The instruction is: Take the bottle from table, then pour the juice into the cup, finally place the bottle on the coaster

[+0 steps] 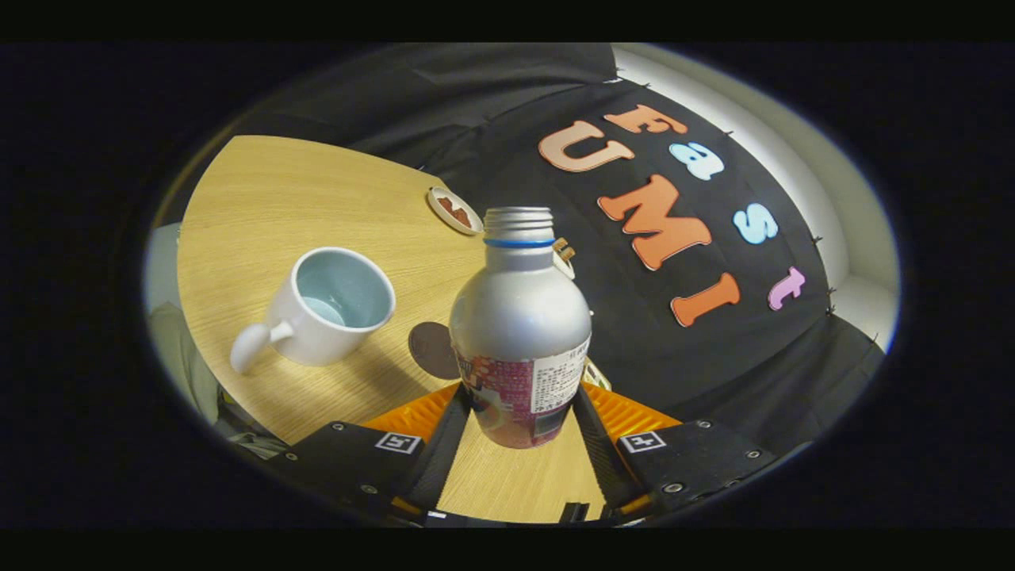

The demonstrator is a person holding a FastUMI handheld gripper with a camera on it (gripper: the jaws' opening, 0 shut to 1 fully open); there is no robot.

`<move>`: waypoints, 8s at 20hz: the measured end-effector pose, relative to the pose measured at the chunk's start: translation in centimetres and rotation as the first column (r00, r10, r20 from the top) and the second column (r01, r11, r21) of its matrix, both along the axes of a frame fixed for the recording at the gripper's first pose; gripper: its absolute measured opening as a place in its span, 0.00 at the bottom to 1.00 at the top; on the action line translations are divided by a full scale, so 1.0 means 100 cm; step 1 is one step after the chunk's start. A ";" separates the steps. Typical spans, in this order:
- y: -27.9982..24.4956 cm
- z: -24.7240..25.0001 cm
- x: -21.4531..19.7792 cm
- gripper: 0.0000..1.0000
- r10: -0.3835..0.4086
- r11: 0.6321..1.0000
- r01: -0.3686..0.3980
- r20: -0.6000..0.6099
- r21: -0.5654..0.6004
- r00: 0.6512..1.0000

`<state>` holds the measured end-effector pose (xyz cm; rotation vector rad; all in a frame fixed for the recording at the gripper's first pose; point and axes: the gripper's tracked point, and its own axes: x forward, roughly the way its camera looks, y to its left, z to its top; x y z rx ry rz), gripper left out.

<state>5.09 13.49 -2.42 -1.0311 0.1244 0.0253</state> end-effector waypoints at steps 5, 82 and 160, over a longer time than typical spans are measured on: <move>-0.003 -0.001 0.003 0.76 0.000 0.994 -0.001 -0.003 -0.111 1.000; -0.004 0.015 0.025 0.75 0.025 0.639 -0.051 -0.045 -0.768 0.999; 0.006 0.033 0.027 0.75 -0.019 0.616 -0.096 -0.137 -0.782 0.990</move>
